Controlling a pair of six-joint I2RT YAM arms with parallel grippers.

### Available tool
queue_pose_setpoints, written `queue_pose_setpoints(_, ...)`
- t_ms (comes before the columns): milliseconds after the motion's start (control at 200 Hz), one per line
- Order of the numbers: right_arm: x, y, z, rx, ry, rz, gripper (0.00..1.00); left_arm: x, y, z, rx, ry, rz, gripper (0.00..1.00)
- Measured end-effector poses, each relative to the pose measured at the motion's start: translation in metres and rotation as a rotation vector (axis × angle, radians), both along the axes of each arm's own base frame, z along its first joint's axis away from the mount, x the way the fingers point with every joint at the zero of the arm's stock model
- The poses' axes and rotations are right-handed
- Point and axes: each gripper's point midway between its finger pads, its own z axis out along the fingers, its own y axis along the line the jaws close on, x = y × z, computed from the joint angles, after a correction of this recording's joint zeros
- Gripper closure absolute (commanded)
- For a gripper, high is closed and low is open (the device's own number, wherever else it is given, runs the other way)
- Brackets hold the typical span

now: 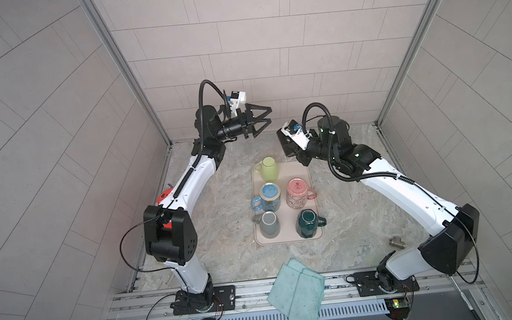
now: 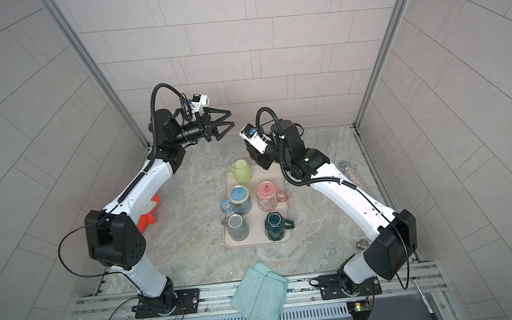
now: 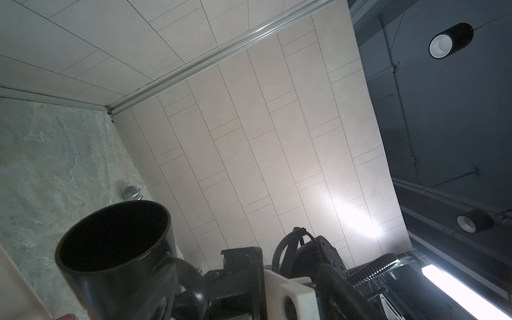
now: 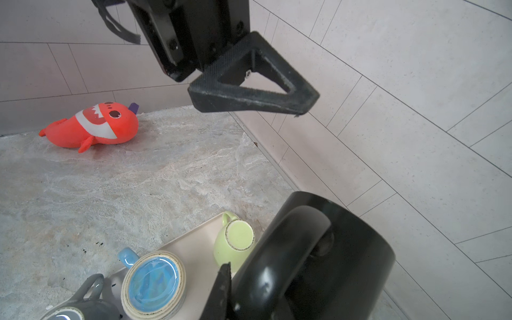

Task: Turn the mug right side up
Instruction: Pick up the mug from the tray, then place the mug at the top-left of the table.

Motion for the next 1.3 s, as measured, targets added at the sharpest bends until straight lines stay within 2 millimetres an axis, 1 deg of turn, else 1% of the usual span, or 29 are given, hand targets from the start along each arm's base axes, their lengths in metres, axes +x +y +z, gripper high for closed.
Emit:
queue_pose_setpoints(240, 0.000, 0.002, -0.003, -0.019, -0.045, 0.014, 1.00, -0.018, -0.013, 0.008, -0.009, 0.015, -0.051, 0.15)
queue_pose_setpoints(370, -0.001, -0.001, -0.002, -0.022, -0.076, 0.000, 1.00, -0.025, -0.014, 0.003, -0.006, 0.037, -0.061, 0.15)
queue_pose_setpoints(525, -0.003, -0.004, 0.006, -0.011, -0.112, -0.013, 1.00, -0.026, -0.013, -0.005, -0.003, 0.062, -0.058, 0.16)
queue_pose_setpoints(686, -0.005, -0.004, 0.018, 0.011, -0.156, -0.020, 1.00, -0.028, -0.018, -0.012, -0.010, 0.097, -0.064, 0.17)
queue_pose_setpoints(886, -0.005, 0.000, 0.027, 0.028, -0.193, -0.023, 1.00, -0.036, -0.030, -0.002, -0.060, 0.107, -0.110, 0.20)
queue_pose_setpoints(1146, -0.004, 0.001, 0.034, 0.035, -0.222, -0.029, 1.00, -0.038, -0.033, 0.004, -0.100, 0.127, -0.141, 0.21)
queue_pose_setpoints(1301, -0.005, 0.003, 0.034, 0.032, -0.224, -0.023, 1.00, -0.041, -0.036, 0.002, -0.104, 0.133, -0.155, 0.22)
